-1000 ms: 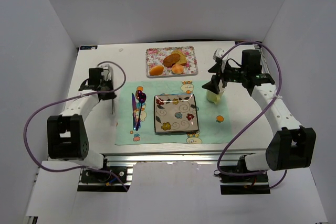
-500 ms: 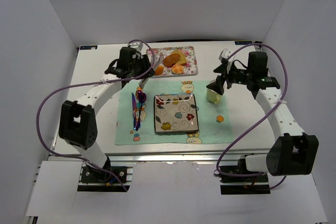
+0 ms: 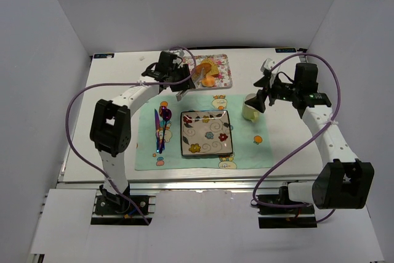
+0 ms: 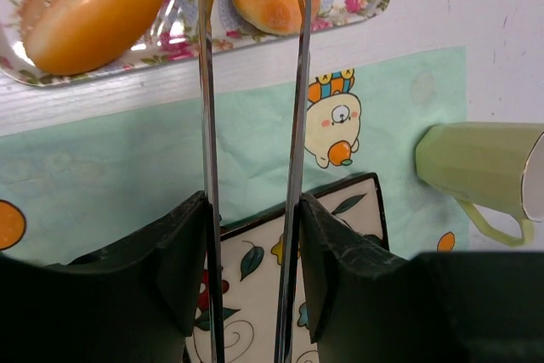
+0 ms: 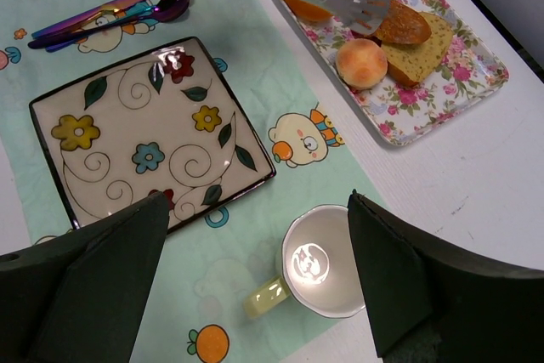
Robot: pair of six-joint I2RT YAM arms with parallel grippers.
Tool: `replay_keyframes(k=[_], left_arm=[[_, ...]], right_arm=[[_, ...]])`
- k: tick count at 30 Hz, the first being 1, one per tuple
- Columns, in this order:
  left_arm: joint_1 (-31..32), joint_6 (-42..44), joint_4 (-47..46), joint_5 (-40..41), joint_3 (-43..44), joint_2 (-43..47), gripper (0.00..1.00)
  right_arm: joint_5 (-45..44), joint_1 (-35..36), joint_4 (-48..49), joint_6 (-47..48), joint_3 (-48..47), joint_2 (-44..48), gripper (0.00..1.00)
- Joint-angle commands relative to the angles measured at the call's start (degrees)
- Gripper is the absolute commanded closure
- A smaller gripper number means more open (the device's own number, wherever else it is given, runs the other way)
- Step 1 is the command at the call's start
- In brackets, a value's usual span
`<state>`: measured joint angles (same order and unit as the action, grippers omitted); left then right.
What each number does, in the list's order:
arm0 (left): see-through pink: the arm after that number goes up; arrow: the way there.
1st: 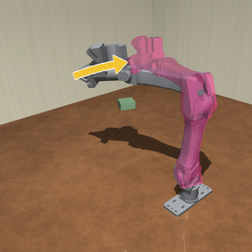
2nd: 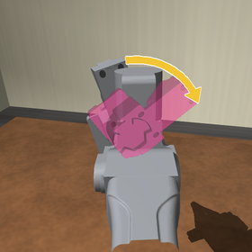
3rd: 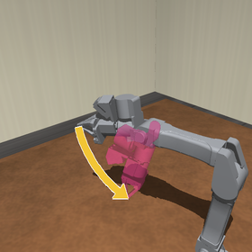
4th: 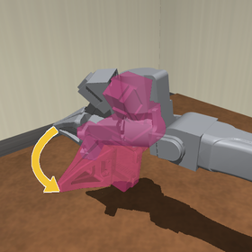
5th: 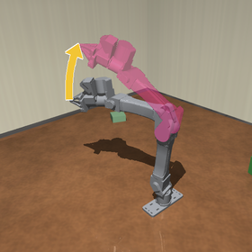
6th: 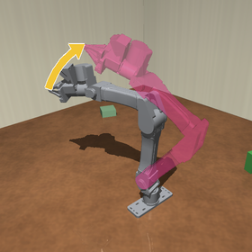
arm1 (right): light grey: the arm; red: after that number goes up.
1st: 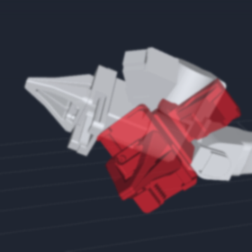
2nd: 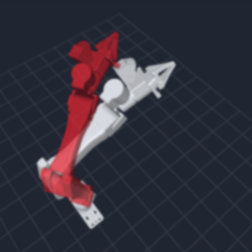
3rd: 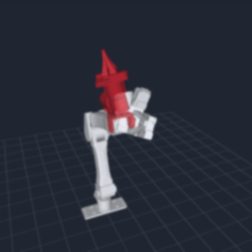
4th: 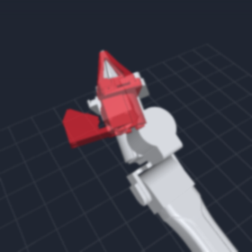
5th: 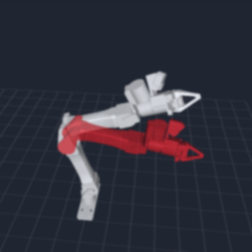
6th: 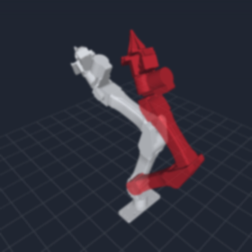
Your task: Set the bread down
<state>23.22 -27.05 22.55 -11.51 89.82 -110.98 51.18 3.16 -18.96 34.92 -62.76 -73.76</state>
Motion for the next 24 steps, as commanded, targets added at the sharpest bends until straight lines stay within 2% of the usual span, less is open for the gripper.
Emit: replay_keyframes(k=[1, 24], left_arm=[[0.68, -0.63, 0.57, -2.81, 2.29, 0.06, 0.45], [0.95, -0.99, 2.06, -5.98, 3.34, -3.89, 0.45]], right_arm=[[1.20, -0.70, 2.00, -0.20, 0.62, 1.33, 0.11], [2.26, -1.05, 2.35, -0.73, 0.97, 1.16, 0.11]])
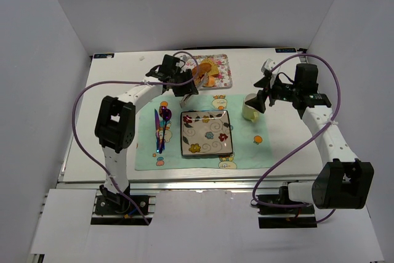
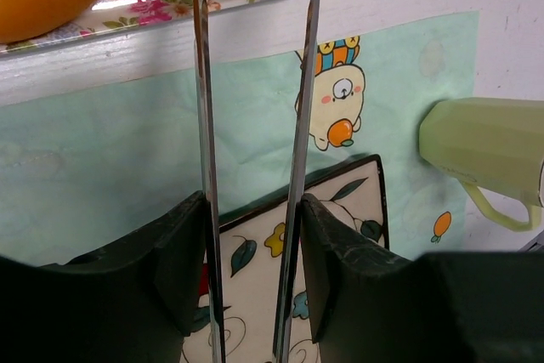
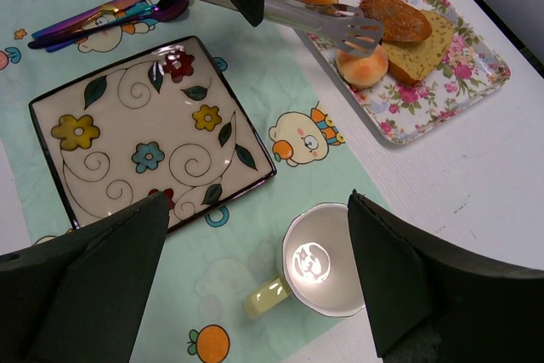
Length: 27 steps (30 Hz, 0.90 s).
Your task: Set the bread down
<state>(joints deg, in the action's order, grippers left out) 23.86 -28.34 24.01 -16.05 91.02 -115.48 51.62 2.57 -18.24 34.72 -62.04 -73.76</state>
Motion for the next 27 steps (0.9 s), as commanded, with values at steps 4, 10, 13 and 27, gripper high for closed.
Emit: replay_keyframes(k=[4, 10, 13, 27], left_arm=[[0.31, -0.75, -0.80, -2.14, 2.23, 0.52, 0.50], [0.31, -2.07, -1.95, -3.54, 2.32, 0.87, 0.77], [0.23, -2.16, -2.21, -4.07, 2.14, 1.57, 0.86], [-0.13, -3.39, -3.01, -3.90, -0.83, 10.61, 1.00]], right_arm=[[2.09, -0.46, 1.72, -0.71, 0.34, 1.16, 0.11], [2.17, -0.63, 1.80, -0.88, 0.43, 1.60, 0.11], [2.26, -0.55, 1.89, -0.88, 0.52, 1.77, 0.11], [2.79, -0.90, 1.63, -1.06, 0.69, 2.74, 0.11]])
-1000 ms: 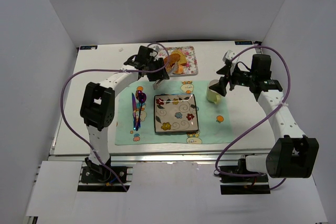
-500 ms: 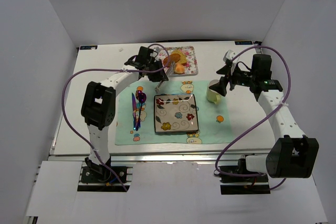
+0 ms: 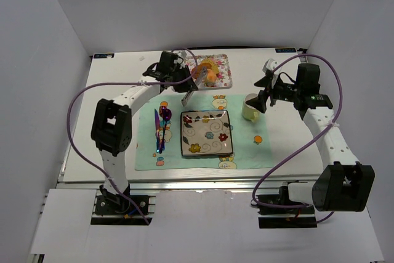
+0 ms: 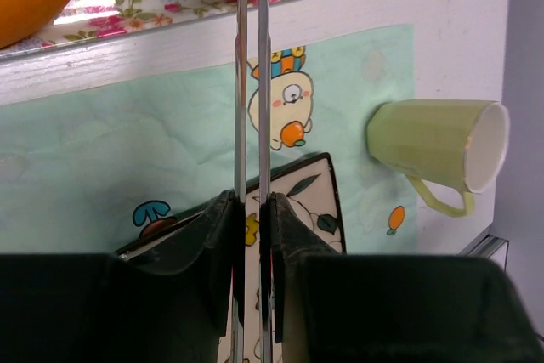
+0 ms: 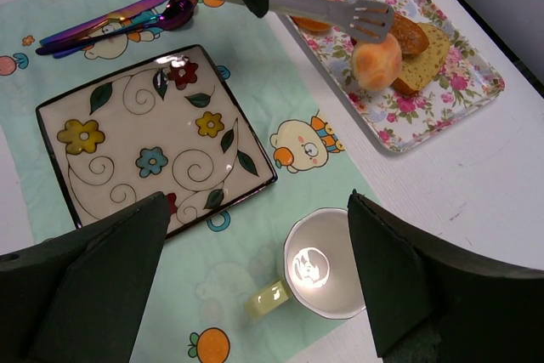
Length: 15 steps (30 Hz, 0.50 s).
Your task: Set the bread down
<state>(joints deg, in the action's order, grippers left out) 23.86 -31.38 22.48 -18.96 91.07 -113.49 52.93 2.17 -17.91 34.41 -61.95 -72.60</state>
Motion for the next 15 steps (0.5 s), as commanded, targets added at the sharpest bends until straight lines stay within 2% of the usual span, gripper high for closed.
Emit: replay_keyframes(k=[1, 6, 12, 15], left_arm=[[-0.21, -0.35, -1.39, -1.08, -1.94, 9.77, 1.00], [-0.21, 0.61, -0.59, -2.57, -11.77, 18.80, 1.00], [-0.21, 1.93, -0.33, -12.84, -28.47, 29.81, 1.00], [-0.13, 0.79, -3.47, -18.03, -36.47, 35.26, 1.00]], right_arm=[[1.56, -0.50, 1.39, -0.66, 0.61, 1.58, 0.11], [1.65, -0.50, 1.04, -0.58, 0.34, 1.50, 0.11], [1.74, -0.59, 0.07, -0.05, -0.36, 1.06, 0.11], [2.18, -0.59, -0.46, -0.05, -1.15, 0.44, 0.11]])
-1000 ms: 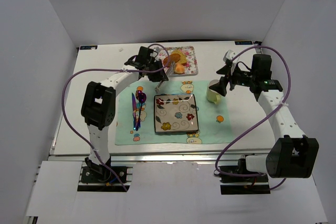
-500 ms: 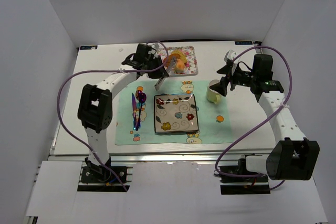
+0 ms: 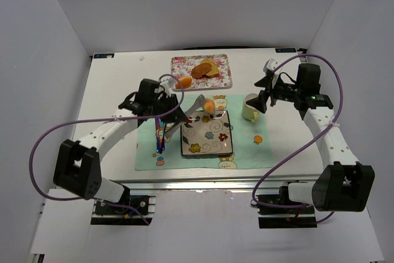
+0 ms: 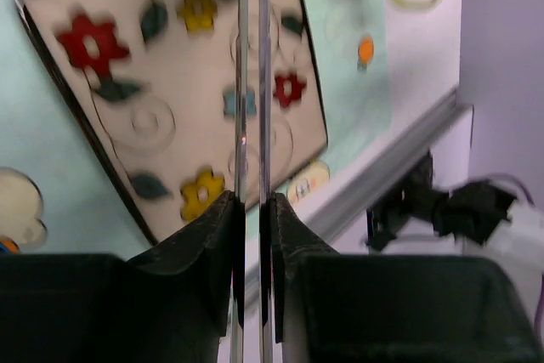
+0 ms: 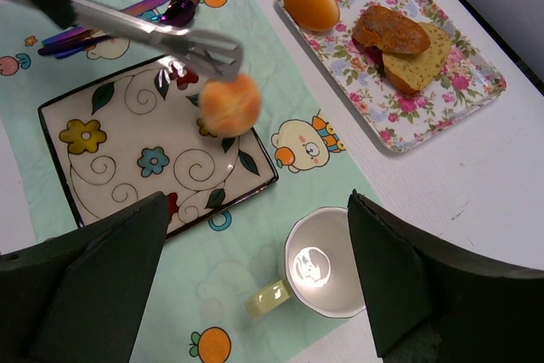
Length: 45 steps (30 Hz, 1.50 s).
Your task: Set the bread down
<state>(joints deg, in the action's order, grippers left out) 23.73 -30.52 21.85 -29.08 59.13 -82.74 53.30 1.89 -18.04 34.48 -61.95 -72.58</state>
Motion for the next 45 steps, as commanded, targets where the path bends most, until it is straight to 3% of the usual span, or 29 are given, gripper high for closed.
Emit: replay_keyframes(k=[1, 7, 10, 11, 12, 14, 19, 29, 34, 41, 42, 44, 45], left_arm=[[0.09, -0.58, -3.99, -8.88, -6.38, 6.95, 1.00], [0.18, 1.25, -3.39, -11.52, -13.52, 9.26, 0.98], [0.18, 3.88, -0.41, -10.56, -13.70, 8.56, 0.87], [0.18, 5.28, 0.38, -9.86, -13.52, 8.39, 0.80], [0.18, 5.99, 2.57, -9.07, -13.00, 7.95, 0.66], [0.18, 6.62, 3.38, -8.19, -12.38, 7.85, 0.55], [0.18, 6.53, 3.29, -7.57, -10.80, 8.12, 0.50], [-0.87, 6.79, 5.83, -2.48, -5.18, 8.29, 0.51], [-2.63, 7.93, 9.35, 4.02, -1.57, 7.77, 0.54], [-3.86, 8.82, 11.82, 13.33, 2.12, 5.92, 0.78], [-4.65, 8.64, 11.73, 15.26, 2.73, 5.49, 0.88], [-5.53, 8.99, 12.25, 23.60, 3.35, 4.87, 0.99], [-6.05, 9.34, 12.86, 27.63, 3.88, 4.17, 1.00]], right_arm=[[1.90, -0.22, -0.85, -0.11, -1.33, 0.24, 0.11], [1.99, -0.22, -1.73, 0.33, -2.03, -0.02, 0.10], [1.99, -0.22, -2.00, 0.41, -2.03, 0.07, 0.11], [1.99, -0.22, -2.08, 0.41, -2.03, 0.24, 0.11], [1.99, -0.22, -2.17, 0.41, -2.03, 0.24, 0.11], [1.90, -0.22, -2.26, 0.41, -1.86, 0.50, 0.11], [1.72, -0.22, -2.52, 0.68, -1.33, 1.03, 0.10], [2.07, -0.22, -3.31, 1.47, -1.24, 1.03, 0.11], [2.60, -0.31, -3.31, 1.38, -1.33, 0.95, 0.11], [3.04, -0.31, -3.23, 1.73, -0.98, 1.21, 0.11], [3.13, -0.31, -3.23, 1.64, -0.89, 1.21, 0.11], [3.22, -0.22, -3.14, 1.64, -0.89, 1.30, 0.11], [3.30, -0.31, -3.14, 1.73, -0.89, 1.30, 0.11]])
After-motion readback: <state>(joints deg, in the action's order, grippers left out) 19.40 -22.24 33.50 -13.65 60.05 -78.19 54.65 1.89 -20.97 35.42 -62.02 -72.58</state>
